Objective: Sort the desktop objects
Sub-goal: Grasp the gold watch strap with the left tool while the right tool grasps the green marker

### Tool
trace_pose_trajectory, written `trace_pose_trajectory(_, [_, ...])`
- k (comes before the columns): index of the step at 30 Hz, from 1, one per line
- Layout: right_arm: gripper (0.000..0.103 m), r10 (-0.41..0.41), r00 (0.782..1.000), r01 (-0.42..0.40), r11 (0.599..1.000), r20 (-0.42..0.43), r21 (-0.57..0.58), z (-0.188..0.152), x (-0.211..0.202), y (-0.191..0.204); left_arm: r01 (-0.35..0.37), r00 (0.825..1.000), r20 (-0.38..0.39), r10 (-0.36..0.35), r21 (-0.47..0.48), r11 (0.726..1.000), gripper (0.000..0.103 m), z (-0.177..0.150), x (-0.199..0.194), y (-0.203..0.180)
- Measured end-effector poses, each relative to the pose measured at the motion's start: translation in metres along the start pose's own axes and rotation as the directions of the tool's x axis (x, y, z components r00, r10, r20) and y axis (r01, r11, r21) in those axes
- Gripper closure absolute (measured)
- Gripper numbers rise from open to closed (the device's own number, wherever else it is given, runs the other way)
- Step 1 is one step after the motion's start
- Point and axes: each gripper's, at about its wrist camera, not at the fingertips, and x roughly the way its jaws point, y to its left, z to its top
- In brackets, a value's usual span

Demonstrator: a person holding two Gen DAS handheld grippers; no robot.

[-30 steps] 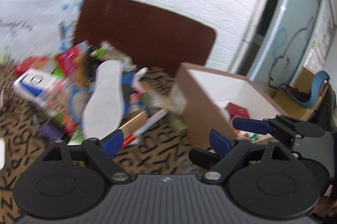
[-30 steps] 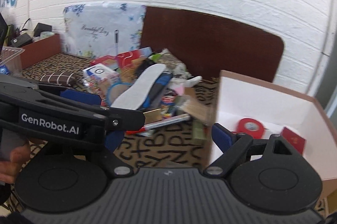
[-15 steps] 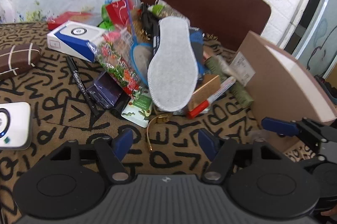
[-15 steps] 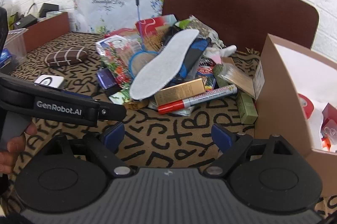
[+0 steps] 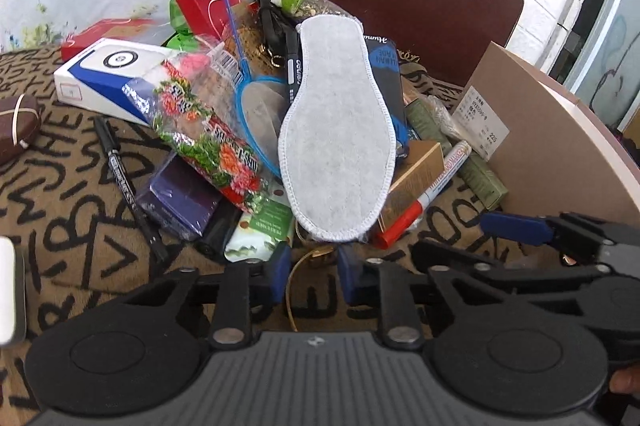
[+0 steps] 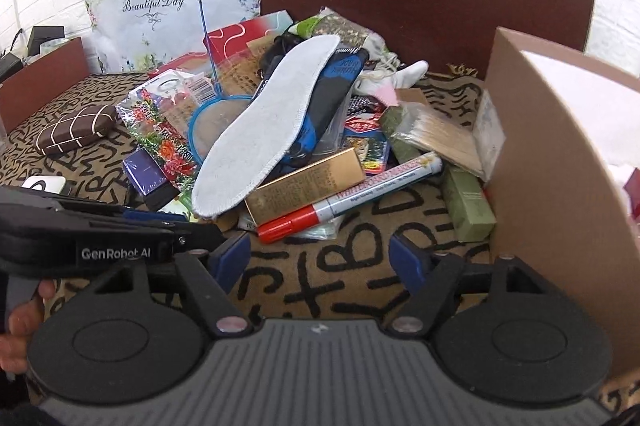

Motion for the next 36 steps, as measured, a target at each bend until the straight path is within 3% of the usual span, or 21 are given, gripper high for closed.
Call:
trace_pose_trajectory(7, [0.036, 0.023, 0.999, -0.021, 0.997, -0.024, 0.075, 0.003, 0.025, -0.003, 0.053, 0.998, 0.019, -0.052, -0.003, 0.999, 0.083, -0.002, 0.000, 0.009])
trace_pose_trajectory(11, [0.039, 0.033, 0.999, -0.031, 0.996, -0.016, 0.087, 0.001, 0.034, -0.004, 0.056, 0.998, -0.011, -0.056, 0.021, 0.998, 0.089, -0.004, 0.006, 0.004])
trace_pose_trajectory(13, [0.056, 0.035, 0.999, -0.034, 0.997, -0.021, 0.066, 0.001, 0.033, -0.001, 0.053, 0.998, -0.023, -0.052, 0.052, 0.997, 0.099, -0.004, 0.006, -0.001])
trace_pose_trajectory(17, [0.083, 0.027, 0.999, -0.023, 0.995, -0.039, 0.095, 0.001, 0.029, -0.006, 0.073, 0.997, -0.044, -0.070, 0.084, 0.994, 0.100, -0.008, 0.002, -0.009])
trace_pose_trajectory(24, [0.085, 0.020, 0.997, -0.012, 0.994, -0.072, 0.110, -0.011, 0.007, -0.019, 0.118, 0.989, -0.105, -0.105, 0.125, 0.985, 0.100, -0.028, -0.025, -0.010])
trace_pose_trajectory(27, [0.086, 0.074, 0.992, -0.061, 0.989, -0.102, 0.133, -0.018, -0.009, -0.023, 0.133, 0.985, -0.131, -0.115, 0.139, 0.981, 0.100, -0.039, -0.040, -0.009])
trace_pose_trajectory(31, [0.086, 0.116, 0.984, -0.108, 0.992, -0.136, 0.063, -0.028, -0.034, -0.018, 0.119, 0.987, -0.123, -0.104, 0.123, 0.985, 0.098, -0.043, -0.049, -0.007])
trace_pose_trajectory(34, [0.084, 0.094, 0.986, -0.091, 0.995, -0.134, 0.030, -0.028, -0.042, -0.015, 0.092, 0.992, -0.099, -0.082, 0.104, 0.990, 0.085, -0.037, -0.042, -0.011])
trace_pose_trajectory(36, [0.075, 0.066, 0.992, -0.063, 0.998, -0.109, 0.025, -0.023, -0.041, -0.013, 0.063, 0.995, -0.078, -0.055, 0.093, 0.994, 0.070, -0.031, -0.035, -0.015])
